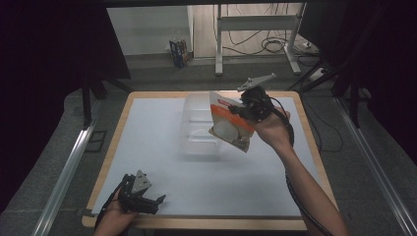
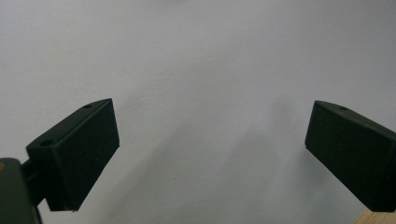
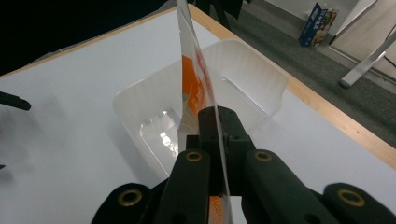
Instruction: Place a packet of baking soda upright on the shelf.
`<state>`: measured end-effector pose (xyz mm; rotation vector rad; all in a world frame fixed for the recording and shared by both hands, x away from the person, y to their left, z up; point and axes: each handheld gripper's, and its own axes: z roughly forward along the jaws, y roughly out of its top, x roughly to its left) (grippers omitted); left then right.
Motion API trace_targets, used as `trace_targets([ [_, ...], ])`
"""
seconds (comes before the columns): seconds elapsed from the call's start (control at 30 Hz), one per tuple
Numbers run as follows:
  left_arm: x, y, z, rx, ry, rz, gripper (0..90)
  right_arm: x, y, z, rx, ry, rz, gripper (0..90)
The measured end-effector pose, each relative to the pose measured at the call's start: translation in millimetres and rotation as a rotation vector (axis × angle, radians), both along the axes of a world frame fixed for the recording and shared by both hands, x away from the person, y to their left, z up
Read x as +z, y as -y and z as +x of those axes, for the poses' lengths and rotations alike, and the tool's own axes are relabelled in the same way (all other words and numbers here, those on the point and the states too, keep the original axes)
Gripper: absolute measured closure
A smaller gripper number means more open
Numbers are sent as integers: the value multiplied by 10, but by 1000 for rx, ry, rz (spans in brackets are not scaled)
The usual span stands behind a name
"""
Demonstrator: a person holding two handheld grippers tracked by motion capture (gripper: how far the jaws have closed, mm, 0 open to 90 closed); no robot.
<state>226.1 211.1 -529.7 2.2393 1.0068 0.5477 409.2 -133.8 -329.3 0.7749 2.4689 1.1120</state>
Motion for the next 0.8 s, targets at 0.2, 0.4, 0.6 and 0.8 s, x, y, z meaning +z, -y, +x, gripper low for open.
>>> trace_targets([
  [0.2,0,-2,-2,-1,1,-1,29,-48,-179,95,18,-7,-5,887],
  [0.4,0,-5,-1,2,-1,-6,29,-119,-315,181,27,-16,-4,887],
  [0.6,1,-10,0,3,-3,-10,29,-133,-434,237,36,-20,5,887],
  [0.8,2,-13,0,2,-3,-12,29,-147,-572,273,53,-15,15,887],
])
